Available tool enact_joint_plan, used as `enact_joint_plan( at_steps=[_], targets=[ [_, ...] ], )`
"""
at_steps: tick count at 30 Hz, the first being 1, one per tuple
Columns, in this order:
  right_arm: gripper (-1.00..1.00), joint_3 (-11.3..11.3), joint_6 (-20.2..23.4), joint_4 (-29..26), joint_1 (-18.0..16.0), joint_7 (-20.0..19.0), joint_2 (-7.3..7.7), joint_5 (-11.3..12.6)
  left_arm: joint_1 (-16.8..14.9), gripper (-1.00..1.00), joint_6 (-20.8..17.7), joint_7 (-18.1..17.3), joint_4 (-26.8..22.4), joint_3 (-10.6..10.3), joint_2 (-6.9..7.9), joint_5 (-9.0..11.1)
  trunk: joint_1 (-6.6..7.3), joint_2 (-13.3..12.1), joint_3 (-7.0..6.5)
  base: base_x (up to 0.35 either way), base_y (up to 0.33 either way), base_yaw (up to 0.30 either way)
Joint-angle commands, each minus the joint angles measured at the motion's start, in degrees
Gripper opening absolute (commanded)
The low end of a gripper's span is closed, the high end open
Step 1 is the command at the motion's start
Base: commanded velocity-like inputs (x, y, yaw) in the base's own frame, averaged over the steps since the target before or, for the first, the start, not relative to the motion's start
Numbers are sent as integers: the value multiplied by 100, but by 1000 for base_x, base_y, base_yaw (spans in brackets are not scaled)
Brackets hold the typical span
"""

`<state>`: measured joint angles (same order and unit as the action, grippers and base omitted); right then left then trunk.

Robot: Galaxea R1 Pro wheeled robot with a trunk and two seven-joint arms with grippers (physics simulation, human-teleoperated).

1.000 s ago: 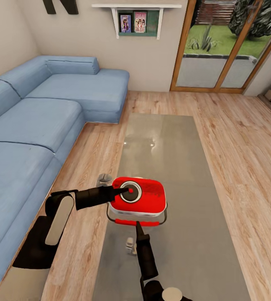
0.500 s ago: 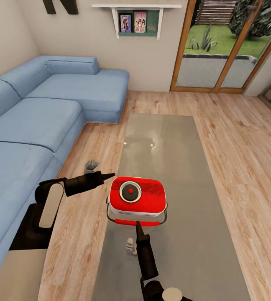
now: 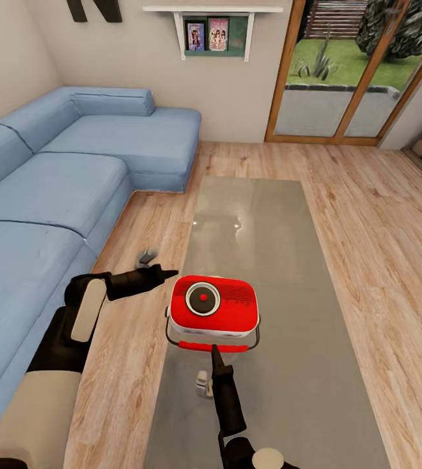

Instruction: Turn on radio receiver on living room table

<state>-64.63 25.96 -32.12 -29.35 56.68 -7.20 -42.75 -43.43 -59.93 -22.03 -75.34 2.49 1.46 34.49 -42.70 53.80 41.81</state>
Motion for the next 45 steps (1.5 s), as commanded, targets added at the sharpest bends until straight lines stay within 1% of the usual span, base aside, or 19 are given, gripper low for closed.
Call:
enact_joint_plan(
  at_steps=[1, 5, 8, 10, 13, 14, 15, 18, 21, 30, 31, 33, 34, 36, 37, 38, 42, 45],
  targets=[
    [-100, -6, 24, -2, -1, 10, 0, -28, -85, -100, -1, 9, 79, -2, -31, -3, 0, 0, 0, 0, 0, 0],
    [-100, -6, 23, 1, -1, 10, -2, -29, -206, -100, -1, 14, 121, -3, -102, 1, 0, 0, 0, 0, 0, 0],
    [-100, -6, 24, 3, -1, 10, -8, -31, -338, -100, -1, 16, 140, -42, -294, -10, 0, 0, 0, 0, 0, 0],
    [-100, -6, 24, 3, -1, 10, -9, -32, -366, -100, -4, 78, 148, -59, -387, -17, 0, 0, 0, 0, 0, 0],
    [-100, -6, 22, 3, -1, 10, -9, -31, -399, -100, -7, 385, 144, -93, -542, -21, 0, 0, 0, 0, 0, 0],
    [-100, -6, 23, 3, -1, 10, -9, -32, -414, -100, -7, 458, 143, -143, -601, -21, 0, 0, 0, 0, 0, 0],
    [-100, -6, 23, 2, -1, 10, -9, -32, -424, -100, -7, 487, 143, -199, -624, -21, 0, 0, 0, 0, 0, 0],
    [-100, -6, 18, 3, -1, 8, -9, -32, -477, -100, -7, 527, 148, -376, -654, -22, 0, 0, 0, 0, 0, 0],
    [-100, -6, 16, 3, -1, 8, -11, -32, -500, -100, -7, 538, 159, -444, -651, -22, 0, 0, 0, 0, 0, 0],
    [-100, -6, 15, 20, -1, -7, -17, -31, -582, -100, -7, 550, 325, -484, -632, -22, 0, 0, 0, 0, 0, 0],
    [-100, -6, 15, 20, -1, -6, -18, -31, -585, -100, -7, 551, 342, -505, -607, -22, 0, 0, 0, 0, 0, 0],
    [-100, -6, 15, 21, -1, -3, -18, -32, -587, -100, -7, 551, 384, -583, -575, -23, 0, 0, 0, 0, 0, 0],
    [-100, -6, 15, 21, -1, -1, -18, -32, -587, -100, -7, 551, 422, -681, -540, -23, 0, 0, 0, 0, 0, 0],
    [-100, -6, 15, 21, -1, -5, -16, -31, -587, -100, -7, 551, 493, -931, -450, -22, 0, 0, 0, 0, 0, 0],
    [-100, -6, 15, 21, -1, -10, -12, -31, -588, -100, -7, 551, 530, -1136, -378, -22, 0, 0, 0, 0, 0, 0],
    [-100, -6, 15, 21, -1, -12, -11, -32, -588, -100, -7, 552, 539, -1193, -351, -22, 0, 0, 0, 0, 0, 0],
    [-100, -6, 15, 21, -1, -16, -17, -32, -588, -100, -7, 551, 553, -1285, -288, -22, 0, 0, 0, 0, 0, 0],
    [-100, -6, 15, 21, -1, -20, -18, -32, -588, -100, -7, 551, 555, -1299, -267, -22, 0, 0, 0, 0, 0, 0]
  ],
)
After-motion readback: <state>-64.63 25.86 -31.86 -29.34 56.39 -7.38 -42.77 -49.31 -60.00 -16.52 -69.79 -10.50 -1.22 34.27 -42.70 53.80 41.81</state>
